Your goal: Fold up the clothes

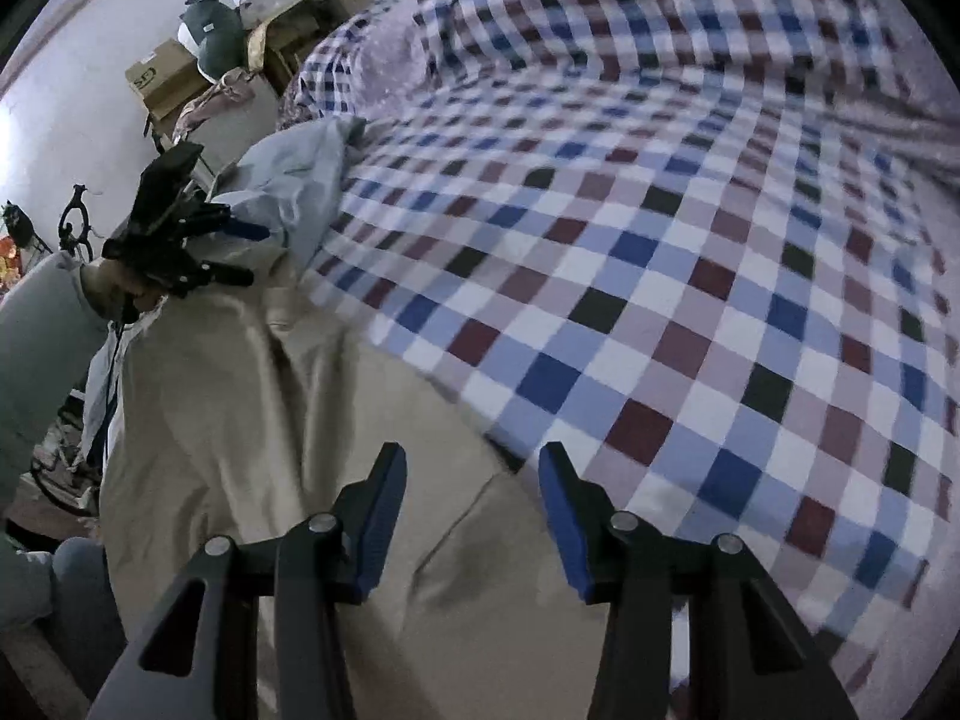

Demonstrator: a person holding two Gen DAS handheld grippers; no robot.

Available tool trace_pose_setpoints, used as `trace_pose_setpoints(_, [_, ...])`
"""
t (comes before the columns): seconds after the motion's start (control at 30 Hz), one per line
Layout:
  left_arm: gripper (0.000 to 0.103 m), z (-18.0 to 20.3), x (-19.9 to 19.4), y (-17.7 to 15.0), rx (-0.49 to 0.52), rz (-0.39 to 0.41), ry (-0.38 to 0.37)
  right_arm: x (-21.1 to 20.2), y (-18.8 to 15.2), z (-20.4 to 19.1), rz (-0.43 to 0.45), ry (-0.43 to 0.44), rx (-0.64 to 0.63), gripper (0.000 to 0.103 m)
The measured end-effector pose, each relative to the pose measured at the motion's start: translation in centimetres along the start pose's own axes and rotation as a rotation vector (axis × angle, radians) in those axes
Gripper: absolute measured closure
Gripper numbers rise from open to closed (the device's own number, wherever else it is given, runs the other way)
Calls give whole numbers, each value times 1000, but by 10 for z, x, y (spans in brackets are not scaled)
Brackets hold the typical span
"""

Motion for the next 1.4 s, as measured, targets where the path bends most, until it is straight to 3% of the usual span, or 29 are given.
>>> trace_pose_setpoints(0.1, [27, 4, 3, -2, 10, -9, -34, 24, -5, 2, -63, 4, -21, 54])
trace_pose_setpoints(0.17, [42, 7, 3, -4, 38, -17, -16, 33, -7, -2, -69, -18, -56, 56])
trace_pose_setpoints(0.2, [48, 7, 2, -4, 42, -17, -11, 33, -7, -6, -61, -14, -69, 64])
trace_pose_setpoints(0.23, [58, 7, 0, -5, 45, -16, -5, 32, -7, -11, -49, -31, -96, 96])
trace_pose_setpoints(0.27, [64, 7, -2, -6, 49, -16, 1, 31, -8, -14, -41, -62, -122, 100])
trace_pose_setpoints(0.33, [79, 2, -11, -3, 8, 8, -19, 25, -9, -20, -12, -107, -160, 100])
trace_pose_setpoints(0.47, [90, -1, -40, 8, -46, 91, -45, -1, -4, -11, 79, -200, -143, 100])
trace_pose_setpoints(0.57, [94, -1, -55, 24, -45, 132, -18, -26, -1, 0, 144, -267, -116, 101])
trace_pose_setpoints(0.7, [94, -14, -68, 69, -32, 219, 42, -55, 5, 22, 226, -382, -57, 101])
trace_pose_setpoints(0.83, [94, -17, -65, 98, -29, 243, 118, -75, 17, 35, 275, -499, -44, 101])
trace_pose_setpoints(1.23, [94, -52, -7, 167, -190, 288, 371, -70, 73, 56, 342, -792, -49, 101])
trace_pose_setpoints(1.4, [94, -62, 3, 181, -227, 298, 459, -54, 101, 71, 319, -911, -78, 101])
Point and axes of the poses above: each gripper's, at about its wrist camera, not at the fingertips, and x roughly the way its jaws point, z to its right, y to its top, the point moved 8 cm from there along x, roughly the way its jaws point, and after that the axes turned 3 degrees about x, right-handed, at the moved point
